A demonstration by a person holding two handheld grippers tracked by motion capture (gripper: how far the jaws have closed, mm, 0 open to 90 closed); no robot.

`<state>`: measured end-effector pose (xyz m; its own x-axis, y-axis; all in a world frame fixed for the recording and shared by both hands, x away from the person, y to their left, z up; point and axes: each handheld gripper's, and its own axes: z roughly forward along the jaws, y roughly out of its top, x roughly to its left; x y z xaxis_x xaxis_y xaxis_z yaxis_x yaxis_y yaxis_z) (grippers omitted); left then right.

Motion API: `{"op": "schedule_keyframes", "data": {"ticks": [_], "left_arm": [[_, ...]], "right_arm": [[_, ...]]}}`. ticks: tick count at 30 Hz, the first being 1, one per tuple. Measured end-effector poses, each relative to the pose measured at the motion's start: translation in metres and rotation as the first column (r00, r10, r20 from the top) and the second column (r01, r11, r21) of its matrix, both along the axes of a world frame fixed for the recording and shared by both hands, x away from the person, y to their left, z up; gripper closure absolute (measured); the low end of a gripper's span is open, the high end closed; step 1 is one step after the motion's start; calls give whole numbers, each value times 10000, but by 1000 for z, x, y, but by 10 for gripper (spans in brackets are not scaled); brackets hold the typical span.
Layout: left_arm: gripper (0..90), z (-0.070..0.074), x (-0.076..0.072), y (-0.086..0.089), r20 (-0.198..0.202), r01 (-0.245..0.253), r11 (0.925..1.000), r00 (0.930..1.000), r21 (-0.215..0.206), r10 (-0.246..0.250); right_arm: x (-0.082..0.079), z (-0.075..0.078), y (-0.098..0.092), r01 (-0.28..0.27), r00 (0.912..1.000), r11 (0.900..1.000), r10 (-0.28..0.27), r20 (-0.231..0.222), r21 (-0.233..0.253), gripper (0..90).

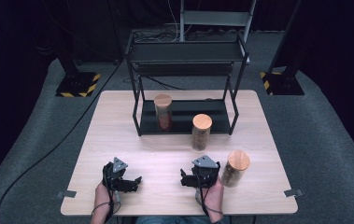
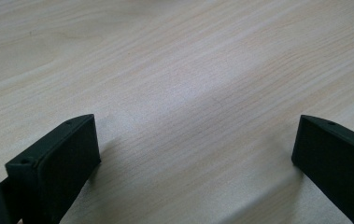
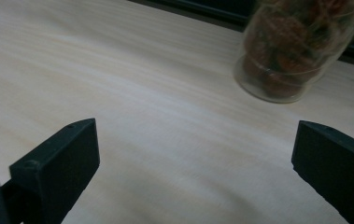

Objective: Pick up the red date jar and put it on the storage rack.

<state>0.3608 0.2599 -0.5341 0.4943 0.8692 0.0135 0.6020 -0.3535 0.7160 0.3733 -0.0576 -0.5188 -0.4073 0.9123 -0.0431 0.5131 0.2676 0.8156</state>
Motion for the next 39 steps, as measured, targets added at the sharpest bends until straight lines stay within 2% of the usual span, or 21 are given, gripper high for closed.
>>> {"op": "schedule_keyframes", "data": {"ticks": [5, 13, 17, 21, 27, 34, 38, 39], "left_arm": [[1, 0, 0, 0, 1, 2, 10000, 10000, 2, -2], [1, 0, 0, 0, -3, 2, 10000, 10000, -6, -2], [2, 0, 0, 0, 0, -3, 10000, 10000, -4, 3], [2, 0, 0, 0, -4, -4, 10000, 10000, -5, 4], [2, 0, 0, 0, -4, -5, 10000, 10000, -5, 5], [1, 0, 0, 0, -6, -9, 10000, 10000, -6, 9], [1, 0, 0, 0, -1, -10, 10000, 10000, -6, 10], [1, 0, 0, 0, -2, -11, 10000, 10000, -8, 11]], "right_arm": [[20, 8, 0, 626, 9975, 9980, -628, 335, 94, 2], [47, 22, -4, 1224, 9861, 9886, -1311, 1025, 875, 0], [65, 22, -8, 1424, 9834, 9829, -1539, 963, 1172, 0], [80, 23, -12, 1396, 9837, 9789, -1543, 922, 1490, 0], [93, 22, -14, 1081, 9841, 9774, -1312, 1199, 1818, 0], [97, 17, -16, 719, 9838, 9728, -1055, 1448, 2201, 0], [98, 15, -18, 791, 9837, 9704, -1130, 1395, 2280, 1], [98, 14, -18, 834, 9831, 9700, -1175, 1402, 2284, 24]]}}
